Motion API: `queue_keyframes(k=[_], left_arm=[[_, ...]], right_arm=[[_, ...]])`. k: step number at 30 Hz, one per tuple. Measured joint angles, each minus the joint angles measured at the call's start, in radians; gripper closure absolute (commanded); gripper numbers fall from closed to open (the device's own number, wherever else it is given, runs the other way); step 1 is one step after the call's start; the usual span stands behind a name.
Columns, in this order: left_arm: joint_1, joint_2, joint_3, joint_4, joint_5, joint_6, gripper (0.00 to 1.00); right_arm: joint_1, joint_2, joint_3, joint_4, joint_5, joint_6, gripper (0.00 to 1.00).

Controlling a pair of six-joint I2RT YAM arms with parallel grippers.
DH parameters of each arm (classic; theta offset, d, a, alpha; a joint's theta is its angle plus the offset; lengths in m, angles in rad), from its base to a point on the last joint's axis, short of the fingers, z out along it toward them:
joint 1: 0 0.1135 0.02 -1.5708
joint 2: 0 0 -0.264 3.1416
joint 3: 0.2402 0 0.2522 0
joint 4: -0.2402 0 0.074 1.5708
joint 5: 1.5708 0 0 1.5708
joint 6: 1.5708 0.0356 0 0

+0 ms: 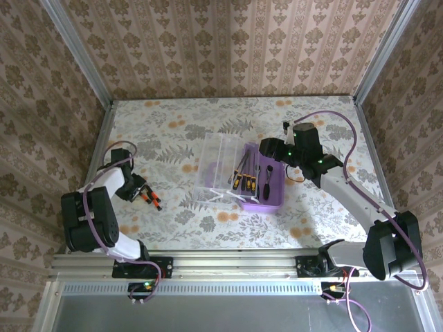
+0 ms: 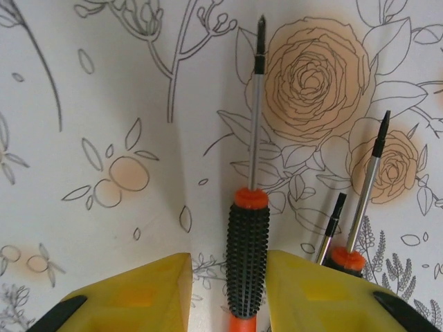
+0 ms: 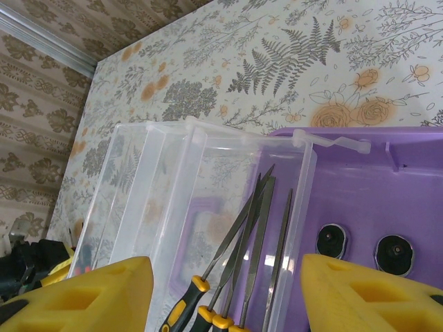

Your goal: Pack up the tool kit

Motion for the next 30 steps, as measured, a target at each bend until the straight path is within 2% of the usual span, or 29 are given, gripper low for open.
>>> queue_keyframes(k=[9,15,26,30], left_arm=[[0.021,0.023,0.006,0.007,-0.004,0.029,0.85],[0.024,0.002,0.005,0.004,-0.008,0.04,0.89],[0.014,-0.285,0.021,-0.097,-0.026,0.055,0.89],[-0.048,-0.376,0.064,-0.159,-0.027,0.055,0.89]], right_arm=[[0.0,0.0,0.0,0.0,0.0,0.0,0.4],[0.0,0.0,0.0,0.0,0.0,0.0,0.4],[0.0,0.0,-0.002,0.029,-0.073,-0.001,0.4],[0.014,0.002,-0.003,0.048,-0.103,-0.008,0.43]])
